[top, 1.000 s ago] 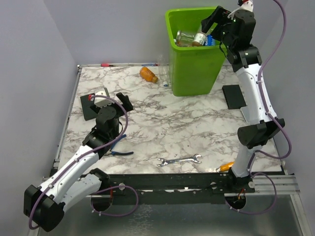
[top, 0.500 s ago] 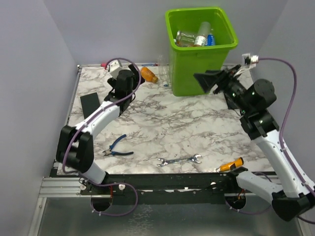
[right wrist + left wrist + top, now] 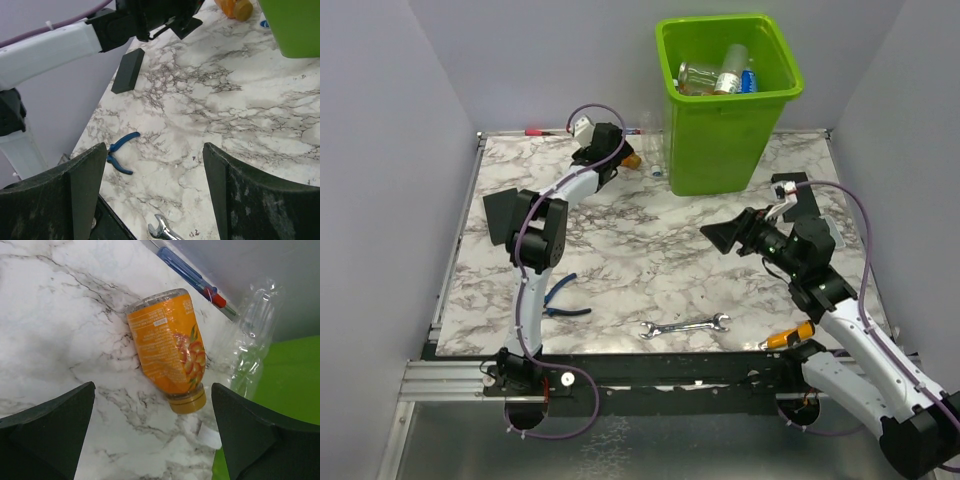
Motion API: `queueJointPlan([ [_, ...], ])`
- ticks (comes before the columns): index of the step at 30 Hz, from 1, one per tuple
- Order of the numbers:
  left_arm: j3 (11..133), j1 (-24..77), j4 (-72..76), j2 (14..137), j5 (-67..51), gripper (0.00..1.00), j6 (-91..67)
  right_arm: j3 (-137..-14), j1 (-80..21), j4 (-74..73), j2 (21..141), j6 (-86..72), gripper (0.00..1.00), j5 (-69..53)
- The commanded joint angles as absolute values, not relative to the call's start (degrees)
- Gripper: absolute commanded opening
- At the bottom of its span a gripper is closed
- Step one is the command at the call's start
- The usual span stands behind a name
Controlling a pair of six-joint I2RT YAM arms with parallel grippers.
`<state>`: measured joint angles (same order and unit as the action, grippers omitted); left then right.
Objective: Put the plastic bottles in the bin
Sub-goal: Pick up the plastic bottle at the center of the board.
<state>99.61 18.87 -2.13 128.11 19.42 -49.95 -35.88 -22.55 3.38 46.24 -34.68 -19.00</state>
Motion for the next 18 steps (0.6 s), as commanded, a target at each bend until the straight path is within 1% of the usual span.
queueJointPlan([
  [1,109.19,18.9,-5.2,135.45,21.88,0.99,-52.64,-33.99,-23.02,4.34,44.87,-34.17,0.81,-20.87],
  [4,112.83,18.86,-5.1,138.55,22.97,0.99,-52.89,-32.17,-23.03,5.16,44.28,-35.37,0.81,-21.38],
  [13,121.04,18.69,-6.32,146.73,20.29,0.99,-54.62,-30.41,-23.03,4.05,42.05,-36.22,0.81,-20.25],
  [15,122.4,18.63,-6.83,148.26,19.75,0.95,-54.93,-30.41,-23.03,3.43,41.66,-36.06,0.81,-19.75],
  [18,123.57,18.45,-7.02,150.12,18.05,0.83,-55.57,-30.57,-23.03,2.68,41.47,-35.67,0.81,-19.22],
])
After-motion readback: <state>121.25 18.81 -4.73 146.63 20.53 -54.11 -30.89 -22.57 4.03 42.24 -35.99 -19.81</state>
